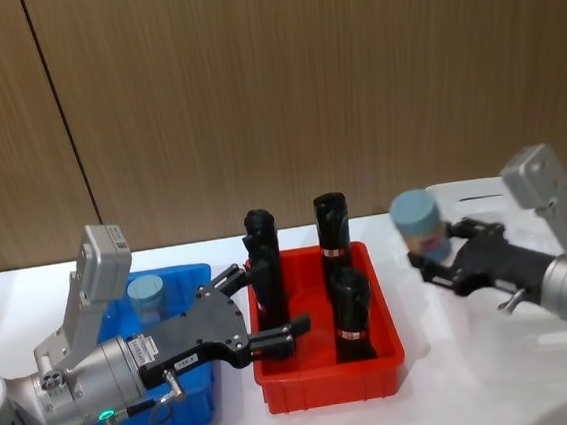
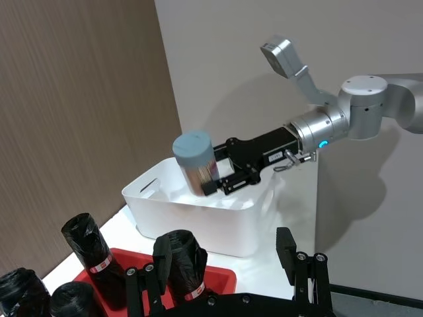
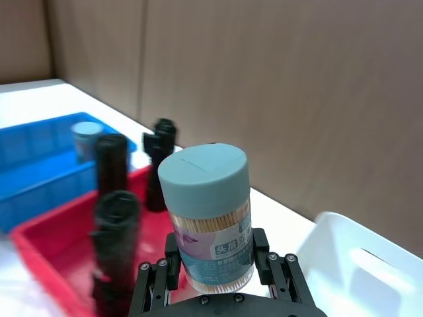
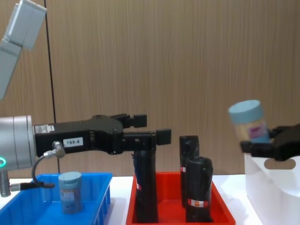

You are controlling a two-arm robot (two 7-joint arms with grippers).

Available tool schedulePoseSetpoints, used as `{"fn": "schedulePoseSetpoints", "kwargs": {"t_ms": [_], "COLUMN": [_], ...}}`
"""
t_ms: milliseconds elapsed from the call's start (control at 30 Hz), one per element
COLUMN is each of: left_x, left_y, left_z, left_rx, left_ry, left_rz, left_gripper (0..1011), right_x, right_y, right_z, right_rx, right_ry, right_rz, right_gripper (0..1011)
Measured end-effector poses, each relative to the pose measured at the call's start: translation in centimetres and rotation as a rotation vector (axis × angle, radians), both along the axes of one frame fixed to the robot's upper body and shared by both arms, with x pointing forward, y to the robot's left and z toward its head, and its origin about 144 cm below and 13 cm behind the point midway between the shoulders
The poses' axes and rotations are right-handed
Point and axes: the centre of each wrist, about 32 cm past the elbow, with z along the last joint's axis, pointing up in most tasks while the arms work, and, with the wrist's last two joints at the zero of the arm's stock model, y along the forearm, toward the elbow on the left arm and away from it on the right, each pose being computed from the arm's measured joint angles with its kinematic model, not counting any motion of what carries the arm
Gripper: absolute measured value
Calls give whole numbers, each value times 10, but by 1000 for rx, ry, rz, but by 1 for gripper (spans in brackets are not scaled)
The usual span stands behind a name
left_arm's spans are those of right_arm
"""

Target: Pick the cotton swabs from the blue box and place them into the white box.

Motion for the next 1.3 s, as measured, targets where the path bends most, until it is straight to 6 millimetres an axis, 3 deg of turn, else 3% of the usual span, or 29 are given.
{"fn": "schedulePoseSetpoints", "kwargs": {"t_ms": [367,833,1067,1167,1300], "left_x": [0,0,0,0,0], "left_y": [0,0,0,0,0], "left_z": [0,0,0,0,0], "left_rx": [0,0,0,0,0], "left_ry": [0,0,0,0,0], "left_rz": [0,0,0,0,0], "left_gripper": [1004,1004,1004,1004,1004], "right_x": [15,33,40,41,42], "right_y": [-31,-52,-59,-60,-62], "right_z": [-5,-21,-28,-30,-31], "right_rx": [-1,-5,-2,-2,-2], "right_ry": [28,97,120,125,129], "right_rz": [-134,-237,-271,-281,-289], "right_gripper": [644,642,812,930,1002]}}
